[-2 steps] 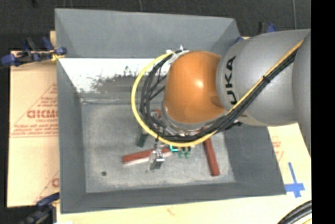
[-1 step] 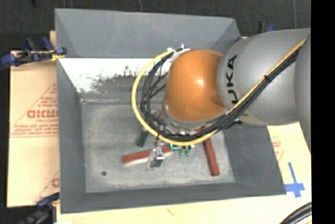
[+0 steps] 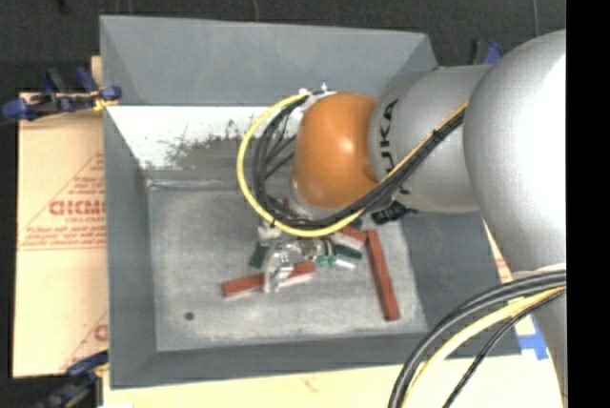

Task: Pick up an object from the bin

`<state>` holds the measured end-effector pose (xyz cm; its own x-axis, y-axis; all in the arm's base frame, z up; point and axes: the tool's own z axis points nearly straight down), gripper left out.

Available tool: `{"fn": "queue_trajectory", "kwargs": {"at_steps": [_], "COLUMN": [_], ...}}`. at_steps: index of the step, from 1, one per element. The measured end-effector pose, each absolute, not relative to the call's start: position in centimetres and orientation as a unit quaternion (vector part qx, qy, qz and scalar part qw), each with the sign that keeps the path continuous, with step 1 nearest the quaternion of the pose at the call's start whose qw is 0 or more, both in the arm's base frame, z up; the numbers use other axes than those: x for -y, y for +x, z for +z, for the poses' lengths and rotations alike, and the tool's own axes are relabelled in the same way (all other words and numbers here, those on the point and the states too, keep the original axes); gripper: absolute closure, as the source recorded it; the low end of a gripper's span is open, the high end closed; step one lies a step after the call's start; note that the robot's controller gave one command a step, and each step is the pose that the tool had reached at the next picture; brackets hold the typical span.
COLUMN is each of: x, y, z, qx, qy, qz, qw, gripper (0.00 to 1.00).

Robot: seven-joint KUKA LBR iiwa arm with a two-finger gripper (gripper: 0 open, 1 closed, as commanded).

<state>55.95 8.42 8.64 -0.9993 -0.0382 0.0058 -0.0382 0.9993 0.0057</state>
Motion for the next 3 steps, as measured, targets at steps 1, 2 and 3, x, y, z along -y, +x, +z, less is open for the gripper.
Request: {"fn": "queue_trajectory", "kwargs": {"at_steps": [1,2,3], "x": [-8.4,-8.5,-13.5], "y": [56.1,56.1,60.3], "z": [8.4,11.8,12.8], "qx": [1.0,1.0,0.999], "qy": [0.018,0.018,0.04], "qz": [-0.004,-0.001,0.0], "qw": [-0.005,0.0,-0.007], "gripper": [1.0,1.0,1.0]}}
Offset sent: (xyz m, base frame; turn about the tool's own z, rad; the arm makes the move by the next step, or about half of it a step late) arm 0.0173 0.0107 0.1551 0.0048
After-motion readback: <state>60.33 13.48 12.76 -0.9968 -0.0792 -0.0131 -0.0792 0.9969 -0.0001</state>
